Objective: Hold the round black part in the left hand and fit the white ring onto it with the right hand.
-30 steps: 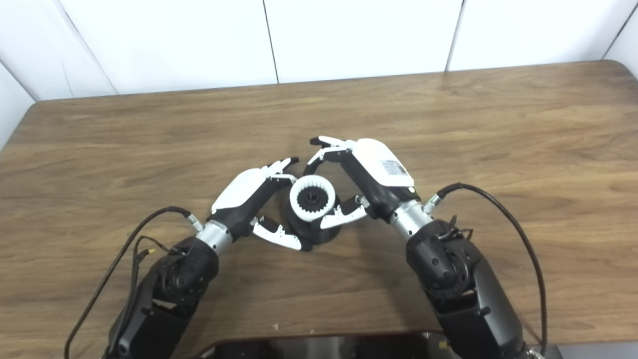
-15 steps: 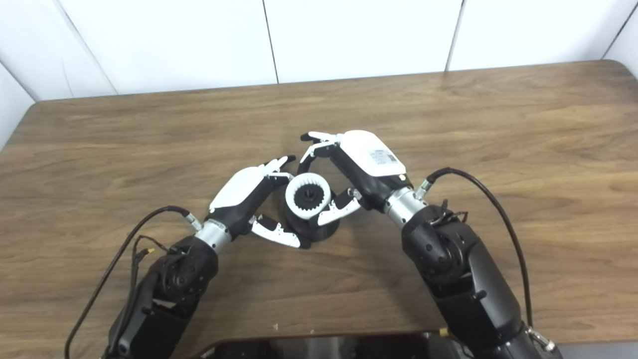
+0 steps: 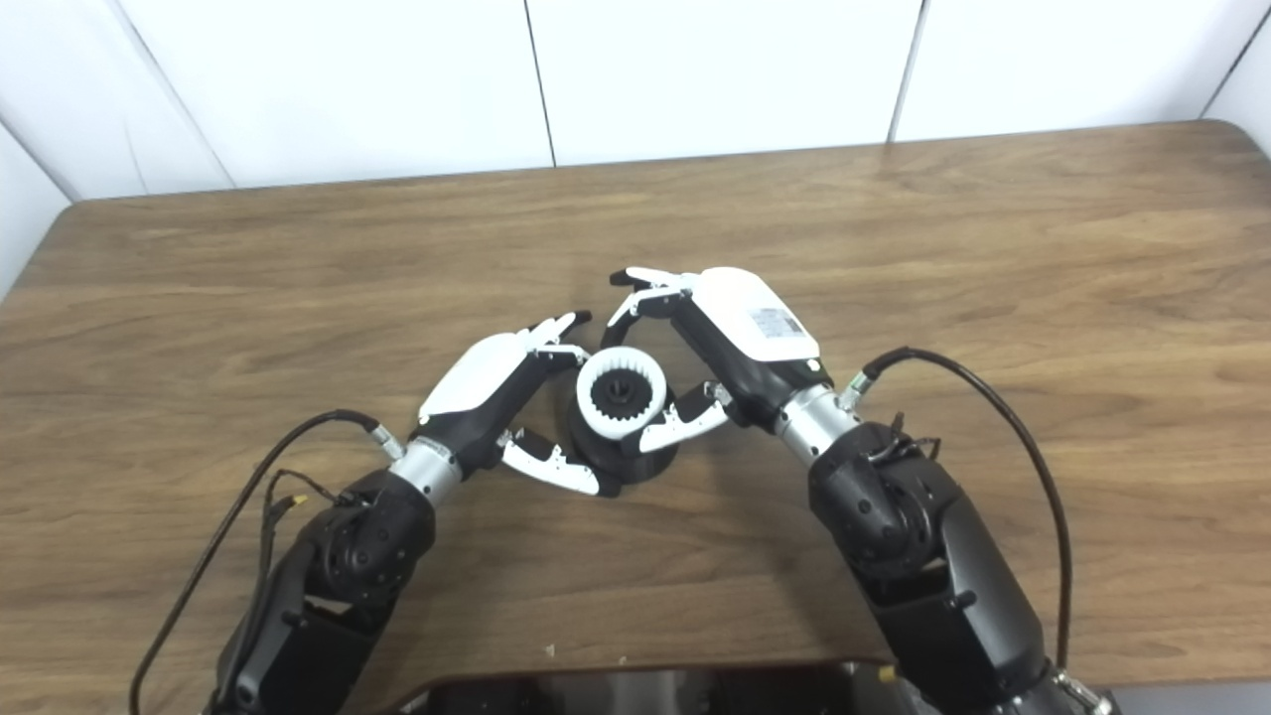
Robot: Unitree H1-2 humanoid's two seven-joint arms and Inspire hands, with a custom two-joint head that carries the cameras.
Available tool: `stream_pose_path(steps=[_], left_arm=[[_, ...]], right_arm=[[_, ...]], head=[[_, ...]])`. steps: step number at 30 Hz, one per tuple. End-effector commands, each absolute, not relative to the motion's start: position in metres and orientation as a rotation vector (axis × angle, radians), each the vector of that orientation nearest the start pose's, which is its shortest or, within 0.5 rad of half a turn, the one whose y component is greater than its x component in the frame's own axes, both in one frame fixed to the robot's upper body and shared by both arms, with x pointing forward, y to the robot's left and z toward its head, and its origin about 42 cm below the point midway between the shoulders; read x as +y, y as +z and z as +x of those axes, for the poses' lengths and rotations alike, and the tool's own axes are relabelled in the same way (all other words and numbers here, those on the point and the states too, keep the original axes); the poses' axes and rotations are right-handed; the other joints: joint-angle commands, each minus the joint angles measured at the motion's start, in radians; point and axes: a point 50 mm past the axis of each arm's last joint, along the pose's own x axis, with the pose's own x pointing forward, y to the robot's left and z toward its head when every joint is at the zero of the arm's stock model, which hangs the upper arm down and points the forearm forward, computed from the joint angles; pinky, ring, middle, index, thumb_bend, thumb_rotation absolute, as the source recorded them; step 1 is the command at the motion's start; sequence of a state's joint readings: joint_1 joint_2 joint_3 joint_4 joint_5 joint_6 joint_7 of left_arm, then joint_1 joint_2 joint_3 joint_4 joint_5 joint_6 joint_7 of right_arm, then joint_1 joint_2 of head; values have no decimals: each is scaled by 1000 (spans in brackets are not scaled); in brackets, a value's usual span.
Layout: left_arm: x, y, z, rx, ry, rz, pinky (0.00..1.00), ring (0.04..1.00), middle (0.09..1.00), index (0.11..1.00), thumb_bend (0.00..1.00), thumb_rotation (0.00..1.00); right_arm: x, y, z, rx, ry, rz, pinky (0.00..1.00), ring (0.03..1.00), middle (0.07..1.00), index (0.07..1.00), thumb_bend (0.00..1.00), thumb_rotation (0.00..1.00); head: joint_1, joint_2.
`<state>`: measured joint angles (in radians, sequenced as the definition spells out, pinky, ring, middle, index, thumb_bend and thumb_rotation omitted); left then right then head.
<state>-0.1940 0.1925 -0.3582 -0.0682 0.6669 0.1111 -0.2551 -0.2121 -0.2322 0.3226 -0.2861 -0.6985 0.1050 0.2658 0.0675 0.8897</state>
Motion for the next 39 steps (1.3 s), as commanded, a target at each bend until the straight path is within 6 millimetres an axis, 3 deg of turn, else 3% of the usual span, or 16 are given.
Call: stream_pose_path(steps=[1,17,18,22,39], left_arm=[[156,167,331,-229,-481,902,1000,1000,1000,611,992,364],[153,169,331,-228,-487,904,1000,1000,1000,611,988,352],[152,169,331,-227,-487,902,1000,1000,1000,611,988,345],[151,168,330,-226,-487,901,1000,1000,1000,612,988,350],[152,168,331,-228,-482,893,1000,1000,1000,609,990,348]], right_arm=[[-178,195,315,-309,397,-996,892,855,873,495,520,155],[-175,183,309,-266,422,-1000,884,866,887,496,519,161],[-175,183,309,-257,429,-1006,887,883,902,633,732,306],[-175,187,310,-231,456,-1021,871,905,930,747,906,474],[-177,192,311,-214,469,-1045,879,917,947,783,952,510]], head=[[2,1],[-2,9],[-3,9],[-4,9],[-5,10]])
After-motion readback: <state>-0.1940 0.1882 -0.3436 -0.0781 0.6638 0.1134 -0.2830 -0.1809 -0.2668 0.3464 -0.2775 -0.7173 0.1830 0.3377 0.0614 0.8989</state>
